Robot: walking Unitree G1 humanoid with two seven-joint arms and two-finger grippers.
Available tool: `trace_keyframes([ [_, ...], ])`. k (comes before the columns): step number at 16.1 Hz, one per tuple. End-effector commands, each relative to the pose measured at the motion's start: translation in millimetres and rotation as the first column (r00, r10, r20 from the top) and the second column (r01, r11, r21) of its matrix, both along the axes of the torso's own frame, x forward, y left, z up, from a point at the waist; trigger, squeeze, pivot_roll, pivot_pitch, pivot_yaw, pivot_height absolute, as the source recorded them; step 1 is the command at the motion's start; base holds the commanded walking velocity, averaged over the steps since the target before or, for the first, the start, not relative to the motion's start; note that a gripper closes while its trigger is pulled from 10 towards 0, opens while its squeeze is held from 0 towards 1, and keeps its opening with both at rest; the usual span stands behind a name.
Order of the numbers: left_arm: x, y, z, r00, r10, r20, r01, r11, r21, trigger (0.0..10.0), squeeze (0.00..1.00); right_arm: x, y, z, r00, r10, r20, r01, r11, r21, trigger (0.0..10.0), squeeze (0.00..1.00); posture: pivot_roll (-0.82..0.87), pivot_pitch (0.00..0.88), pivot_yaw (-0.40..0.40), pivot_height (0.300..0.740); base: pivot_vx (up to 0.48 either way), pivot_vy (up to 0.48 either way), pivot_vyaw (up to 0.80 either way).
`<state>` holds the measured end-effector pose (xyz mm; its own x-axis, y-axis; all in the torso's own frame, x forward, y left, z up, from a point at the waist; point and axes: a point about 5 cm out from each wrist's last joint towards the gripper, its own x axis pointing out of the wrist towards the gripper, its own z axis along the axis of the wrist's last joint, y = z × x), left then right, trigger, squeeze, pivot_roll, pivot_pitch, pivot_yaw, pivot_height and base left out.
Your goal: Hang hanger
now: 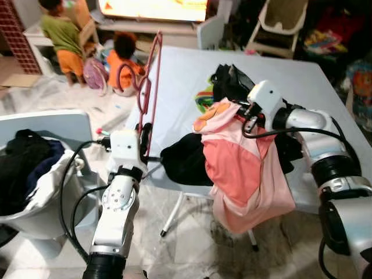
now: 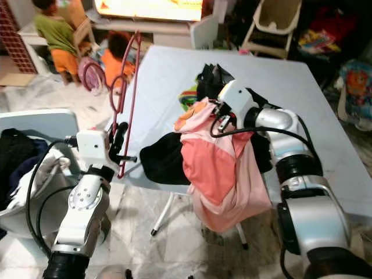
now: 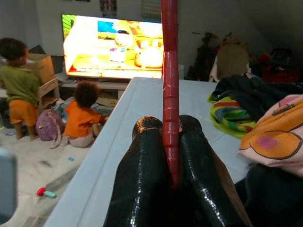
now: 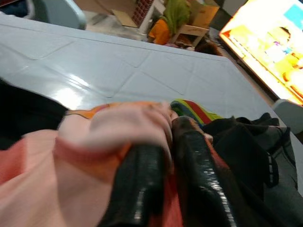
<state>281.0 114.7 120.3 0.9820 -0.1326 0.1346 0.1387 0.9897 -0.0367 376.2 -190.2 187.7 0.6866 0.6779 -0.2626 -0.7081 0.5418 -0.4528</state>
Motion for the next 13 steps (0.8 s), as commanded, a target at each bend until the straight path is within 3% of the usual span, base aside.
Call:
trace_keyframes([
  [1, 1.0, -3.8, -1, 1.0, -0.011, -0.01, 0.011, 1.0, 0.007, 10.0, 0.0, -5.3, -8.9, 5, 0.997, 0.067, -0.028, -0.069, 0.995, -0.069, 10.0, 1.0, 0.02, 0.0, -0.05, 0.74, 0.0, 0.0, 0.0],
  [2, 1.3, -4.2, -2, 1.0, -0.016, -0.013, 0.016, 1.0, 0.007, 10.0, 0.0, -7.8, -11.2, 4, 0.994, 0.091, -0.065, -0.096, 0.993, -0.075, 10.0, 1.0, 0.02, 0.0, -0.05, 0.74, 0.0, 0.0, 0.0],
  [4, 2.0, -4.5, -2, 1.0, -0.022, -0.016, 0.022, 1.0, 0.01, 10.0, 0.0, -18.6, -21.6, -1, 0.971, 0.164, -0.173, -0.195, 0.965, -0.175, 10.0, 1.0, 0.02, 0.0, -0.048, 0.74, 0.0, 0.0, 0.0],
  [7, 2.9, -4.8, -2, 1.0, -0.026, -0.015, 0.026, 1.0, 0.01, 10.0, 0.0, -19.5, -30.6, 6, 0.969, 0.158, -0.189, -0.192, 0.964, -0.183, 10.0, 1.0, 0.02, 0.0, -0.048, 0.74, 0.0, 0.0, 0.0],
  [9, 2.4, -4.8, -2, 1.0, -0.026, -0.016, 0.027, 1.0, 0.01, 10.0, 0.0, -22.9, -40.5, 12, 0.968, 0.149, -0.202, -0.181, 0.972, -0.148, 10.0, 1.0, 0.03, 0.0, -0.049, 0.74, 0.0, 0.0, 0.0],
  [13, 0.2, -3.3, -5, 0.999, -0.026, -0.026, 0.026, 1.0, 0.016, 10.0, 0.0, -57.4, -71.0, -4, 0.917, 0.182, -0.354, -0.19, 0.982, 0.011, 10.0, 1.0, 0.03, 0.0, -0.049, 0.74, 0.0, 0.0, 0.0],
])
